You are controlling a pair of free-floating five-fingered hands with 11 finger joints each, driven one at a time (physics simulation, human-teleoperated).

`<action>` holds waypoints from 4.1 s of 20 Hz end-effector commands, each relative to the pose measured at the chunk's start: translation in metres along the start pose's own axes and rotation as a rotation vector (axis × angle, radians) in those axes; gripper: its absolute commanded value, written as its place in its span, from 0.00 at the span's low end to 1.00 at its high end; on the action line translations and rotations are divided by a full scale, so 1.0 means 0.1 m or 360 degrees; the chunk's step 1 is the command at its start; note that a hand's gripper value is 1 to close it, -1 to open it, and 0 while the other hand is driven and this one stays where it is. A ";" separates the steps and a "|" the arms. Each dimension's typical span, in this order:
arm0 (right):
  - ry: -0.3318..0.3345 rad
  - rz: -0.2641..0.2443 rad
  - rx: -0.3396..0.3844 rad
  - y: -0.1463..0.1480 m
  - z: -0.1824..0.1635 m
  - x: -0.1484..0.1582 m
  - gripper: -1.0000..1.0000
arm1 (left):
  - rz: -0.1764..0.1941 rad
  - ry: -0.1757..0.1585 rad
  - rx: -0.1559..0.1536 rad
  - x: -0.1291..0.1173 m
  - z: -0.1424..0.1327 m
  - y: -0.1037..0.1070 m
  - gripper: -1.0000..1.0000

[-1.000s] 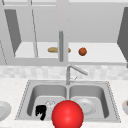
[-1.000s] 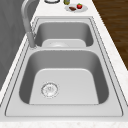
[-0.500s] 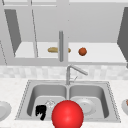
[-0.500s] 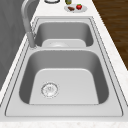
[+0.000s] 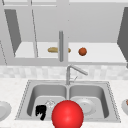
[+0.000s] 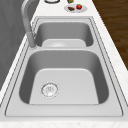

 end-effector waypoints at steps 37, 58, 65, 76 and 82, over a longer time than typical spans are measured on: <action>0.0105 0.0002 0.0405 -0.32 0.21 0.41 1.00 | 0.0000 0.0000 0.0000 0.00 0.00 0.00 0.50; 0.0167 0.0027 0.0284 -0.62 0.81 1.49 1.00 | 0.0000 0.0000 0.0000 0.00 0.00 0.00 0.50; 0.0070 0.0007 0.0230 -0.46 0.87 1.82 1.00 | 0.0000 0.0000 0.0000 0.00 0.00 0.00 0.50; -0.0061 -0.0042 0.0171 -0.19 1.00 2.33 1.00 | 0.0000 0.0000 0.0000 0.00 0.00 0.00 0.50; -0.0122 -0.0062 0.0162 -0.08 1.01 2.49 1.00 | 0.0000 0.0000 0.0000 0.00 0.00 0.00 0.50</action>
